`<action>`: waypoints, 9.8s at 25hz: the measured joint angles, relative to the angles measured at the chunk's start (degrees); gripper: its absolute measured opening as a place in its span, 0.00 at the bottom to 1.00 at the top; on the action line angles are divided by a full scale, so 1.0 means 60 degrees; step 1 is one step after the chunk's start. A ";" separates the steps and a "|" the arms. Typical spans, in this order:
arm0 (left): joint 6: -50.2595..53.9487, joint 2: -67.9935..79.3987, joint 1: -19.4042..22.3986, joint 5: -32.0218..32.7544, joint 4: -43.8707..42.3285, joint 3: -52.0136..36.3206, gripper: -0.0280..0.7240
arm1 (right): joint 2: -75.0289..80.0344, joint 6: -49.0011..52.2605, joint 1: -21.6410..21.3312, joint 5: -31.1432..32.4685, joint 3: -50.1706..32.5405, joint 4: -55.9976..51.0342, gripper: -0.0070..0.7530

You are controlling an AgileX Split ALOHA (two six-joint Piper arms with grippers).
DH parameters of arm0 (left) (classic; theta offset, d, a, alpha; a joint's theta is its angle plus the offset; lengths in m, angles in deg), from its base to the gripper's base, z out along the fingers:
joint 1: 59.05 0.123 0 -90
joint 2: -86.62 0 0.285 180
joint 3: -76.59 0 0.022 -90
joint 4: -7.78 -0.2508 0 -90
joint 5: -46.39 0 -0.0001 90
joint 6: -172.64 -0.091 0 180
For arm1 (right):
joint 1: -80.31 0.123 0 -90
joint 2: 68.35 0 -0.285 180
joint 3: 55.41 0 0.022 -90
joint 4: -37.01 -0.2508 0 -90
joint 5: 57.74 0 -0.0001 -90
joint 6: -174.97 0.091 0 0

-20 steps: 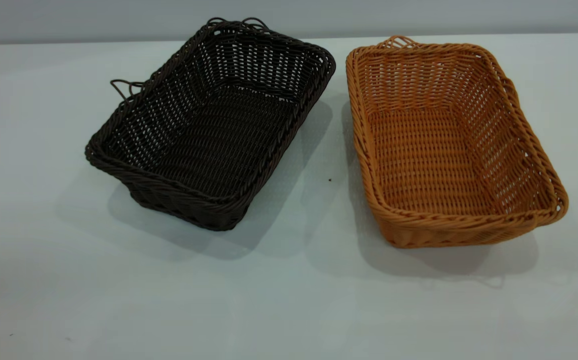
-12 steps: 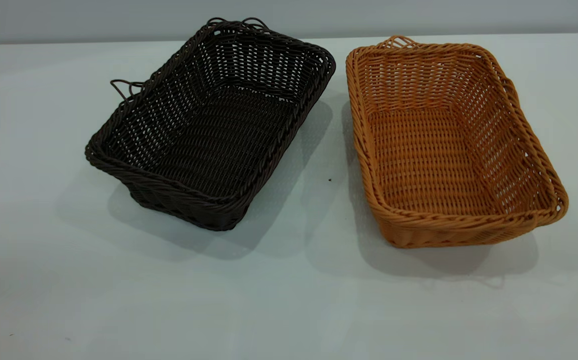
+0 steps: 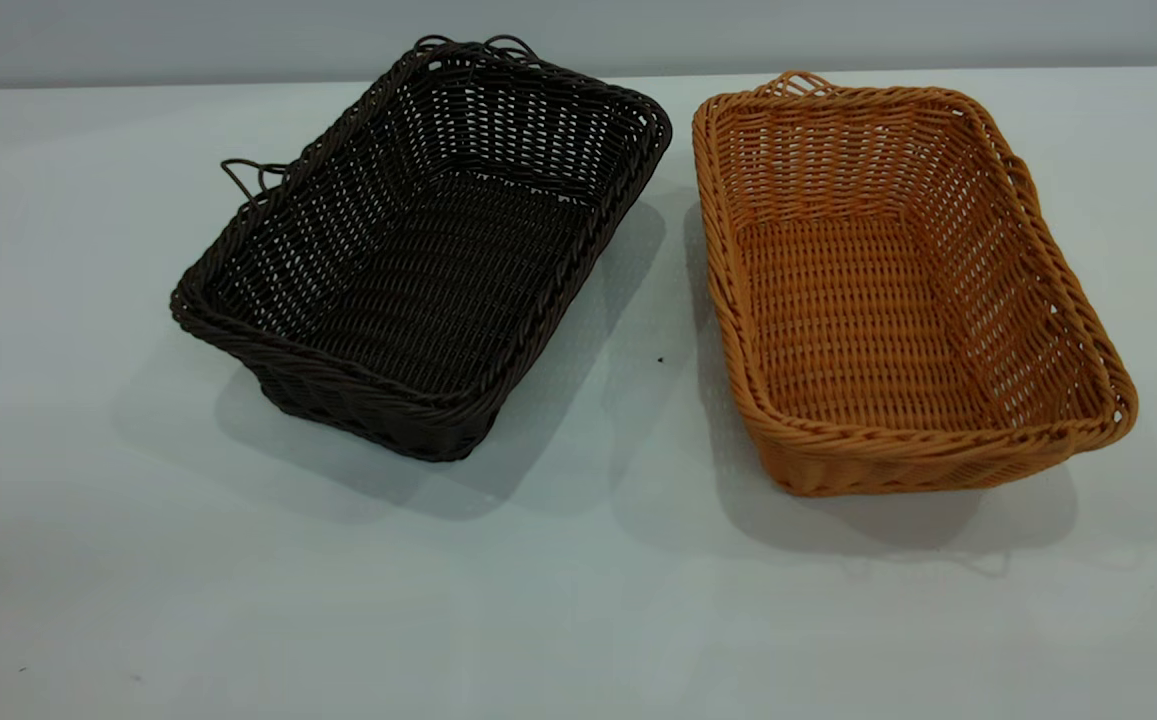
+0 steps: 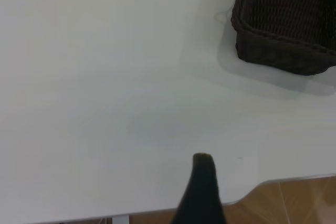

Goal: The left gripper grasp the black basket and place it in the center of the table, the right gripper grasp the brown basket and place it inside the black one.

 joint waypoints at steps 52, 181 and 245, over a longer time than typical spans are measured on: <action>-0.4767 2.0679 -0.1750 -0.7206 0.3825 0.9295 0.81 | 0.2218 0.0257 -0.0005 -0.0574 0.0139 -0.0478 0.77; -0.6782 2.0547 -0.0643 -0.4594 0.4795 1.1088 0.77 | 2.0775 -0.2253 0.2397 0.0370 0.9802 -0.3460 0.10; -0.0771 1.2333 -0.0653 0.0438 0.1283 0.9664 0.77 | 0.8479 -0.2486 0.2405 0.0680 0.6354 -0.3241 0.79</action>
